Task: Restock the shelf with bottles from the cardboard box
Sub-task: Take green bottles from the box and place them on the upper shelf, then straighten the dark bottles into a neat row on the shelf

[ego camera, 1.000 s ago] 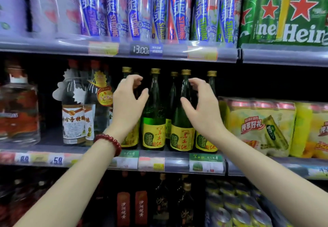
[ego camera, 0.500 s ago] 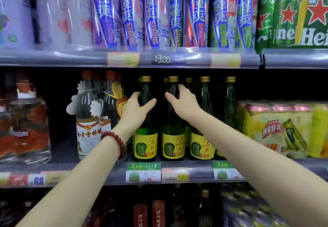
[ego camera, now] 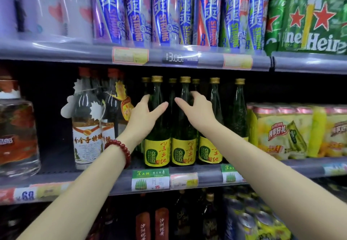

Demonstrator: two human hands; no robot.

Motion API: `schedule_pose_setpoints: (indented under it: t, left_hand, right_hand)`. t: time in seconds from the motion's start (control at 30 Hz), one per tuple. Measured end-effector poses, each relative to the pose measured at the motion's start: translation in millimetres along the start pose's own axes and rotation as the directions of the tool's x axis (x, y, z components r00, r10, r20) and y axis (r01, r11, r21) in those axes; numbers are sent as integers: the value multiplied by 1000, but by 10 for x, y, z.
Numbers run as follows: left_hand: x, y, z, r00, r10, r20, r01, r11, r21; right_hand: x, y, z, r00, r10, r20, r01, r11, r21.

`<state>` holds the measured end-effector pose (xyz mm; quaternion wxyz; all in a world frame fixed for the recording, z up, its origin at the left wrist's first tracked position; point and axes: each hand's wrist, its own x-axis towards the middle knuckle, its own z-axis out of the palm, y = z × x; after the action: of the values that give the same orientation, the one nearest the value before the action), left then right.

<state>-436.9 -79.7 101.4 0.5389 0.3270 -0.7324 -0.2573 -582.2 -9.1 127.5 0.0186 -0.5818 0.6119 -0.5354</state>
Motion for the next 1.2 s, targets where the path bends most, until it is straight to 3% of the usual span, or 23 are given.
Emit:
schedule_pose_setpoints:
  t: [0.13,0.27,0.53,0.63,0.87,1.03,1.2]
  left_hand:
    - [-168,-51,79,994,52,-91,-46,997,57]
    - [-369,-192,118,997,67,-42,-66,997,47]
    - [-809,-288,45,998,65,-17,-58,964,260]
    - [-1043,-277,0,993,119,-11,-102,891,441]
    - [-1769,-340,-29,984,157,79,-174,817,549]
    - [-2184,-551,-72,980,-18,200,-116,763,636]
    - [-2547,-822,-233,959,-203,200,9,724,690]
  right_hand:
    - [-204,90,123,998,42,-48,-41,999,29]
    - [-423,192,243,992,36,-120,-32,999,32]
    - [-951,388,347,985,-14,-169,-1,996,-87]
    - [-1198,484,333,991,-37,-128,23,993,-113]
    - [-1844,629,407,996,-35,81,43,993,-110]
    - [-2185,813,589,960,51,274,-14,991,-134]
    - [-2384,998,858,900,140,413,-61,978,-200]
